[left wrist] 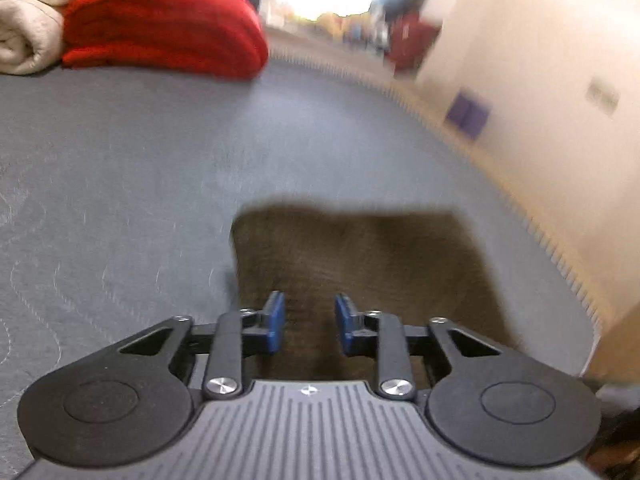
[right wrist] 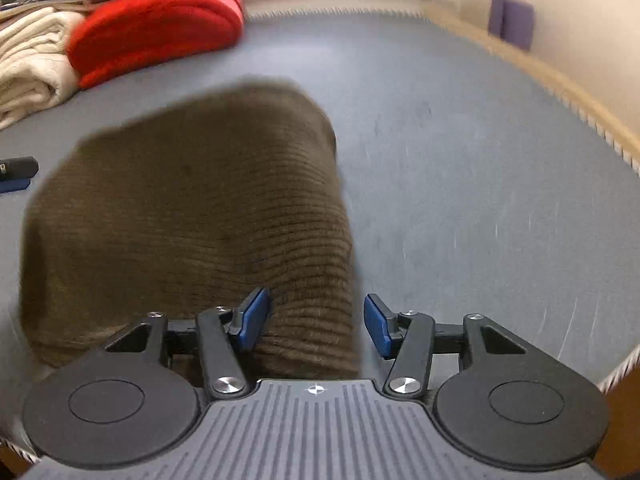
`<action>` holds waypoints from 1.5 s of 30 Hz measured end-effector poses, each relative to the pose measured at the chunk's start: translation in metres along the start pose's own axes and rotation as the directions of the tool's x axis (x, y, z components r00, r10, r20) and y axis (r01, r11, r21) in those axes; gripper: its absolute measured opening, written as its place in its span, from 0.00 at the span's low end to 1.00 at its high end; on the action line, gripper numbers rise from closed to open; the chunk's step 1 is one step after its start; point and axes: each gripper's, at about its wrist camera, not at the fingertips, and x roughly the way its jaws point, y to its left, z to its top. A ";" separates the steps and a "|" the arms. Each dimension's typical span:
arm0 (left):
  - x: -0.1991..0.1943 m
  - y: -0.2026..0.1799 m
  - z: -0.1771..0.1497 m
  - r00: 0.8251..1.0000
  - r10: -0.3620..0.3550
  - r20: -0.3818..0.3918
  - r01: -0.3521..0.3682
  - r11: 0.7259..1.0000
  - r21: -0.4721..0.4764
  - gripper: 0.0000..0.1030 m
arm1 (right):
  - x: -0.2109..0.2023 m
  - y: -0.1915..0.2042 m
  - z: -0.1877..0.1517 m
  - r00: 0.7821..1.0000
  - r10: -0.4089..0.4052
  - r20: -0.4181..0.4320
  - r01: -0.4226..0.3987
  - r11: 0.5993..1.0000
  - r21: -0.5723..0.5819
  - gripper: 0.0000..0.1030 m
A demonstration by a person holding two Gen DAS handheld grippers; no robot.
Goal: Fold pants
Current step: 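Release the folded pants with both tools and press the stack flat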
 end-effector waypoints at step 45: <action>0.061 -0.030 -0.027 0.996 0.089 0.028 -0.093 0.949 0.302 0.81 | 0.137 0.005 0.152 0.998 -0.065 0.021 0.062 0.990 0.123 0.66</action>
